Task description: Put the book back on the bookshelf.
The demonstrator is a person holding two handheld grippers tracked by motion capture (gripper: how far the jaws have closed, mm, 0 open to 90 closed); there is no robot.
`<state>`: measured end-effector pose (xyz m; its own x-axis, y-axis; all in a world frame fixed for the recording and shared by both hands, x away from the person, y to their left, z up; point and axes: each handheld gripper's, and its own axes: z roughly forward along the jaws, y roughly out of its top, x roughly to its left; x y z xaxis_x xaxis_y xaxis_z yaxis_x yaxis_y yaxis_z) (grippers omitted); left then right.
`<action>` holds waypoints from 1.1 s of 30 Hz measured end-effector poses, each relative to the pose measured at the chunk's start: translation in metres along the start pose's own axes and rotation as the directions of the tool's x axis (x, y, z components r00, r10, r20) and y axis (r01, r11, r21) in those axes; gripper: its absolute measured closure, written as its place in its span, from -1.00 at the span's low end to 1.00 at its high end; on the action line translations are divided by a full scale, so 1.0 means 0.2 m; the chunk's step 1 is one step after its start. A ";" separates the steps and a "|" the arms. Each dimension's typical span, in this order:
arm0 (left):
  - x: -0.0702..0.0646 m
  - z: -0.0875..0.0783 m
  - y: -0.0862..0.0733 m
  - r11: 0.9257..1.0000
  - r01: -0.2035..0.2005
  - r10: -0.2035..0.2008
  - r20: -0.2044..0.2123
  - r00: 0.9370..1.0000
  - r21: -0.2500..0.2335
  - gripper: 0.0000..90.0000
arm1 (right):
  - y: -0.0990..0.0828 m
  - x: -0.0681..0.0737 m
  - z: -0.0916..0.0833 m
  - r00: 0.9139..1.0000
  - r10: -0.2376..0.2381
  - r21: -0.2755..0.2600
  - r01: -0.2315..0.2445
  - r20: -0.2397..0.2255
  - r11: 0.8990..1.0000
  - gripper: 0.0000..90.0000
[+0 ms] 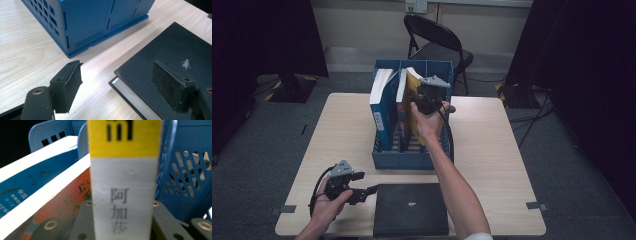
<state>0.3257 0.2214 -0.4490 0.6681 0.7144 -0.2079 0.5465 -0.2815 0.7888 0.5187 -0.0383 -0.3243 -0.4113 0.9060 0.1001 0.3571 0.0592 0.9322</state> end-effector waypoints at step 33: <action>-0.01 0.01 0.00 1.000 -0.006 0.006 0.004 1.000 0.003 -0.47 | -0.09 0.05 0.01 0.999 -0.046 0.057 0.047 -0.022 0.997 0.45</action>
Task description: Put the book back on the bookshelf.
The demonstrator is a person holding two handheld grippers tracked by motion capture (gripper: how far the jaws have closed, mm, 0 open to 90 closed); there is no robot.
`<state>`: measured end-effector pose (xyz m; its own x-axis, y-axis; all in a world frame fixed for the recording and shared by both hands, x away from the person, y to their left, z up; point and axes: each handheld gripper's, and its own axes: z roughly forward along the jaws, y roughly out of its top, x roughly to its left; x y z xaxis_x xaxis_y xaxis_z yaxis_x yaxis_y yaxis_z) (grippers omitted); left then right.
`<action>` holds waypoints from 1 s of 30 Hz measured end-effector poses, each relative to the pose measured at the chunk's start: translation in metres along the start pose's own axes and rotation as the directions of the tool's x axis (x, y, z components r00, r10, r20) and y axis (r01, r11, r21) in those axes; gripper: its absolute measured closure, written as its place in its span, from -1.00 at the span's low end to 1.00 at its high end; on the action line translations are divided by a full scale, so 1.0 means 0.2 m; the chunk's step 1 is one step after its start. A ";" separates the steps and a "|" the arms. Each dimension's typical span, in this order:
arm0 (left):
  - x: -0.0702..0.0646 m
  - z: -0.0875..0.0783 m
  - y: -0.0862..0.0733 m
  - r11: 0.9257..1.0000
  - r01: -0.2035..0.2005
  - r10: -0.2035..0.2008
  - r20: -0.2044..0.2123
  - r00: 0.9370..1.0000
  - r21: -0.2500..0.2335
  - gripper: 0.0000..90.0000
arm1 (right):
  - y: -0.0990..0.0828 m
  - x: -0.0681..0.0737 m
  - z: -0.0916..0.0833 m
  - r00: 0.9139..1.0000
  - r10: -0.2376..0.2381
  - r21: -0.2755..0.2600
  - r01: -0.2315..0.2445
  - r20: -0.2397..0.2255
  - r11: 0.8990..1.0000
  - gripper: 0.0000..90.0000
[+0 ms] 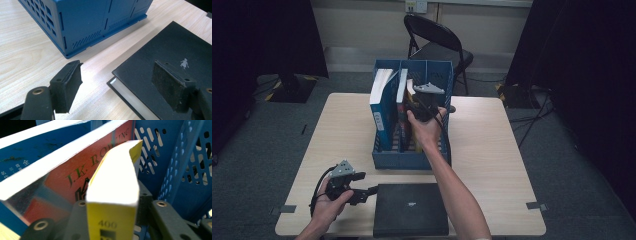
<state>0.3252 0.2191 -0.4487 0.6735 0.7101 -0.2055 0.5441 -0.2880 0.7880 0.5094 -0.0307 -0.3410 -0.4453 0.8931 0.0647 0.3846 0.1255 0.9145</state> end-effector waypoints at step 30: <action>0.00 0.00 0.00 1.000 -0.010 0.010 0.006 1.000 0.003 -0.47 | -0.05 0.02 -0.03 1.000 0.016 -0.070 -0.018 -0.023 0.997 0.51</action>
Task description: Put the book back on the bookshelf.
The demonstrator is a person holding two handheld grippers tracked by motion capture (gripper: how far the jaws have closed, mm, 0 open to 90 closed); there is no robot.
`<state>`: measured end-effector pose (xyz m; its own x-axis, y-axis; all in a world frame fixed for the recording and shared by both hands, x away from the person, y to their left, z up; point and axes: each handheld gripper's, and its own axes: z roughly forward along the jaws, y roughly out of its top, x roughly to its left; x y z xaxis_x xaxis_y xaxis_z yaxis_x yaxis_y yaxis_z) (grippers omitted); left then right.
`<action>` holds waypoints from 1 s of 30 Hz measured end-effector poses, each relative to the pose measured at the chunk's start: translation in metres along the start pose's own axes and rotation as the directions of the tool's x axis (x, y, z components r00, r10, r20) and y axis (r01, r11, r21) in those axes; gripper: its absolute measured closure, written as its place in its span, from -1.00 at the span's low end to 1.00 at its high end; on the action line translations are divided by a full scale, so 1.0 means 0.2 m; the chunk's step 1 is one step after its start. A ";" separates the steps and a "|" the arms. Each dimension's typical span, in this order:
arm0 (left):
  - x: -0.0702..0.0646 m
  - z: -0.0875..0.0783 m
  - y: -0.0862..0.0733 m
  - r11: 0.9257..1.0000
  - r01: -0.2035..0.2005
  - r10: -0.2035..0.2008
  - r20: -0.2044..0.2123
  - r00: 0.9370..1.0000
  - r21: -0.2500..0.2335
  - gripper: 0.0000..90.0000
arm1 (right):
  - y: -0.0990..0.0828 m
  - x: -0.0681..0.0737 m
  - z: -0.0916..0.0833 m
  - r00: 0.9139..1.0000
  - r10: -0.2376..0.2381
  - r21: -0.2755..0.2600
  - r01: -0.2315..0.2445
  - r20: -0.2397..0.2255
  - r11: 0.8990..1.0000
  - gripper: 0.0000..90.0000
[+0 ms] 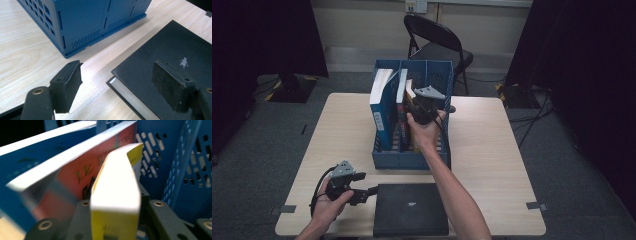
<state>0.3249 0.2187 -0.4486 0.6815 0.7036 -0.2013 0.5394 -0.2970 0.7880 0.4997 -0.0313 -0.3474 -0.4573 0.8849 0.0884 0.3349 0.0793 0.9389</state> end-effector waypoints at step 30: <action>-0.01 0.02 0.00 1.000 0.001 -0.001 -0.005 1.000 0.014 -0.48 | -0.39 -0.04 -0.32 0.971 -0.074 0.196 0.119 -0.226 0.973 0.48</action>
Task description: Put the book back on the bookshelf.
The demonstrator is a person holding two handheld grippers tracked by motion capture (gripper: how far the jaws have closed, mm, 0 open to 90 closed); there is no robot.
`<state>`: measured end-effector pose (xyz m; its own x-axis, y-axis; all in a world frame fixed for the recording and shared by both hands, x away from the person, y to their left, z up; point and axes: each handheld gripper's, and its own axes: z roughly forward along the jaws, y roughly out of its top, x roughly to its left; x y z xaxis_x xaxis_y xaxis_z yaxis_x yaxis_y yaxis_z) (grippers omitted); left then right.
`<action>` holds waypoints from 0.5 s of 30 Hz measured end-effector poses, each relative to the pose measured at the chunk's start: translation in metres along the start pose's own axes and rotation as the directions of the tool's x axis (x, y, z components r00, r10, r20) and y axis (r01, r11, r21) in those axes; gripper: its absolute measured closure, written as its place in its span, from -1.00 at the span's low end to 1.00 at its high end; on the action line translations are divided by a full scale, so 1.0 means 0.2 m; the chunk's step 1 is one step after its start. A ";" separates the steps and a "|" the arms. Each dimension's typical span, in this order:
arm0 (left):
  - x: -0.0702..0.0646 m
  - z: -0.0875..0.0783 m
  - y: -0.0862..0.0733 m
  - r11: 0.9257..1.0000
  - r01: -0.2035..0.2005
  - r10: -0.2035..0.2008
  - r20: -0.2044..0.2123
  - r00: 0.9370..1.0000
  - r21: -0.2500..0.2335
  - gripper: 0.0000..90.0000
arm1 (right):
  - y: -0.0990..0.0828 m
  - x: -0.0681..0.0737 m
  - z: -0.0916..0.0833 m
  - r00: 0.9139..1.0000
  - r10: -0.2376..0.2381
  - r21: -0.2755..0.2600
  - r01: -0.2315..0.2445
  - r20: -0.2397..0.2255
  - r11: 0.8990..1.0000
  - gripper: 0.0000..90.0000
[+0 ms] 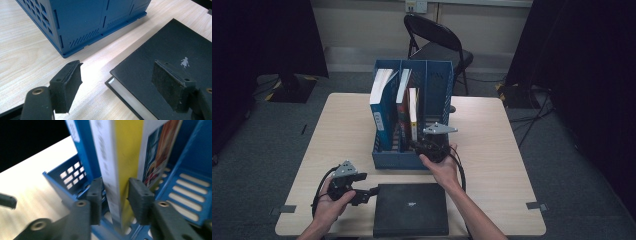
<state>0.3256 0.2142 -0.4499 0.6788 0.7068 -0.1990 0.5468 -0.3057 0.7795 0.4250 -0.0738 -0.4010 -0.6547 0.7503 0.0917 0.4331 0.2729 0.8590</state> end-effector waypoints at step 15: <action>0.01 -0.01 0.00 1.000 0.000 0.000 -0.001 1.000 -0.008 -0.48 | 0.04 0.03 0.11 0.999 -0.040 0.023 0.040 -0.015 0.999 0.52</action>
<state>0.3251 0.2168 -0.4486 0.6784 0.7074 -0.1983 0.5426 -0.3005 0.7844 0.4381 -0.0547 -0.4038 -0.6810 0.7294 0.0649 0.4202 0.3166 0.8504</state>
